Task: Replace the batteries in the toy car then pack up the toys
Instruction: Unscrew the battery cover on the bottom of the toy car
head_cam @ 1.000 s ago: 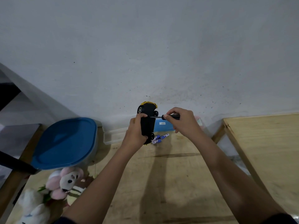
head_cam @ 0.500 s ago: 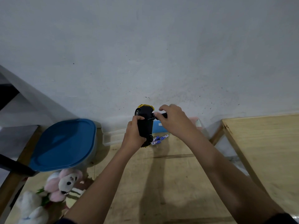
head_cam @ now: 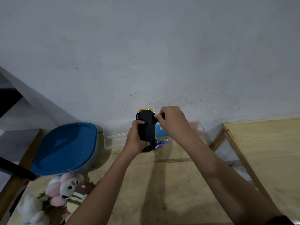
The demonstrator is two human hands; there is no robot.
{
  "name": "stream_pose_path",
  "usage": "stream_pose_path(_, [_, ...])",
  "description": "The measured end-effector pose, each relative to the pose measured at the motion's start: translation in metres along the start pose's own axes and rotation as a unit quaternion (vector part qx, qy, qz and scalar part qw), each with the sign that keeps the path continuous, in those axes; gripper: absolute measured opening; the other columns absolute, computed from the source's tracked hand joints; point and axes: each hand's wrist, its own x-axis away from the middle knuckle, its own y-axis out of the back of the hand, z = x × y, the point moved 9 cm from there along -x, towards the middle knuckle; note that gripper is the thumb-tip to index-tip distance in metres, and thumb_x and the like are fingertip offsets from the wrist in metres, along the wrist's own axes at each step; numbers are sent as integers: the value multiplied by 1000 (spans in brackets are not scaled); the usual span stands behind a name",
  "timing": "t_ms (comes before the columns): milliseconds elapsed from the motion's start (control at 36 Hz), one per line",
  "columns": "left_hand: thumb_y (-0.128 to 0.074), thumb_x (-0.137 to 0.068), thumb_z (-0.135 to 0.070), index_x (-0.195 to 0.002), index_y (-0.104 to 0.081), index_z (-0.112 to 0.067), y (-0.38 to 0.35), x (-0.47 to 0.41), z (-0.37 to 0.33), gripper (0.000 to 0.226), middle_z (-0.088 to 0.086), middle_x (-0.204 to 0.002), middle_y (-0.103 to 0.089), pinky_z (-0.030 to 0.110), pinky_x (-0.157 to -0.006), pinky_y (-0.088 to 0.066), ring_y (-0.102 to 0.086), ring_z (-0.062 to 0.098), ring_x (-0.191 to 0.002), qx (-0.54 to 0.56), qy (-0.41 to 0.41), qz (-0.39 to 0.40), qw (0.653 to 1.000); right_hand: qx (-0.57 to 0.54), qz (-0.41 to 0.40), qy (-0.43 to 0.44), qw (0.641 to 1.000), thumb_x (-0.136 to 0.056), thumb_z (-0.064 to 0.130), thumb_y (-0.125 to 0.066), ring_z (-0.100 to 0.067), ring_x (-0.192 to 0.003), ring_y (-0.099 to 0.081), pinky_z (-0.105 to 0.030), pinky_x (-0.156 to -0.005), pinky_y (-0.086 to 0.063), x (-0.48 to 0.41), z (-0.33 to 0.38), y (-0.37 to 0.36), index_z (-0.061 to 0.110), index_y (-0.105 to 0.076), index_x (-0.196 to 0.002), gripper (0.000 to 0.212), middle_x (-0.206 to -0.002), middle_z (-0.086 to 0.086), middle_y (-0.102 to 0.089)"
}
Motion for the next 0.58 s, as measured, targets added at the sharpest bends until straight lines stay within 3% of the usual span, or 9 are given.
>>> stream_pose_path(56, [-70,-66,16,-122,-37,-16,0,1,0,72,1,-113,-44,24,-61,-49,-53,24,-98,21,10,-2,1000,-35,2,26,999,-87,13,-60,-20,-80,-58,-29,-71,-47,0,5,0,9,-70,-96,14,-99,-7,-63])
stream_pose_path(111, [-70,-66,15,-122,-37,-16,0,2,-2,72,0,-111,-44,26,-62,-49,-52,24,-96,31,13,0,999,-59,15,40,997,-85,11,-62,-18,-79,-56,-28,-74,-47,1,7,-2,13,-65,-108,23,-108,-5,-57])
stream_pose_path(194, [-70,-67,14,-122,-36,-17,3,1,-4,72,0,-111,-44,24,-60,-48,-51,22,-97,29,9,0,1000,-15,21,4,1000,-95,33,-49,-28,-89,-57,-36,-77,-47,3,1,-2,11,-50,-123,36,-111,-10,-50])
stream_pose_path(250, [-70,-67,14,-121,-36,-17,4,0,-4,71,1,-113,-45,21,-57,-44,-51,22,-97,22,7,-3,1000,30,15,-23,999,-98,40,-37,-31,-87,-56,-38,-72,-45,2,-4,1,5,-50,-113,41,-99,-13,-53])
stream_pose_path(306, [-69,-67,14,-122,-36,-17,4,-1,-5,71,2,-115,-45,19,-56,-42,-52,22,-96,22,7,-1,1000,28,10,-8,1000,-99,33,-39,-29,-84,-56,-36,-69,-43,0,-2,2,1,-56,-100,35,-93,-13,-57])
stream_pose_path(389, [-69,-67,15,-123,-36,-16,5,-3,-6,71,2,-114,-44,18,-55,-40,-51,23,-96,23,8,-1,1000,-37,13,34,999,-90,7,-53,-21,-88,-53,-27,-71,-42,0,4,1,6,-62,-95,10,-99,-8,-54])
stream_pose_path(444, [-69,-67,14,-122,-36,-17,4,-3,-8,71,2,-115,-44,19,-55,-41,-51,23,-98,22,2,-1,1000,-64,9,47,997,-86,1,-57,-22,-93,-53,-24,-73,-40,2,6,2,9,-61,-103,20,-105,-7,-50])
stream_pose_path(528, [-69,-68,14,-122,-36,-18,4,-2,-10,72,1,-114,-43,22,-58,-46,-50,23,-98,23,0,-3,1000,-43,3,10,999,-95,29,-51,-26,-90,-55,-28,-72,-41,4,3,6,9,-47,-120,33,-109,-10,-48])
stream_pose_path(583, [-69,-68,14,-123,-36,-18,4,-1,-10,72,0,-114,-42,23,-60,-47,-50,22,-97,22,0,-3,1000,-17,11,-30,999,-97,38,-42,-30,-83,-56,-36,-68,-43,2,-2,7,4,-46,-114,38,-99,-14,-53])
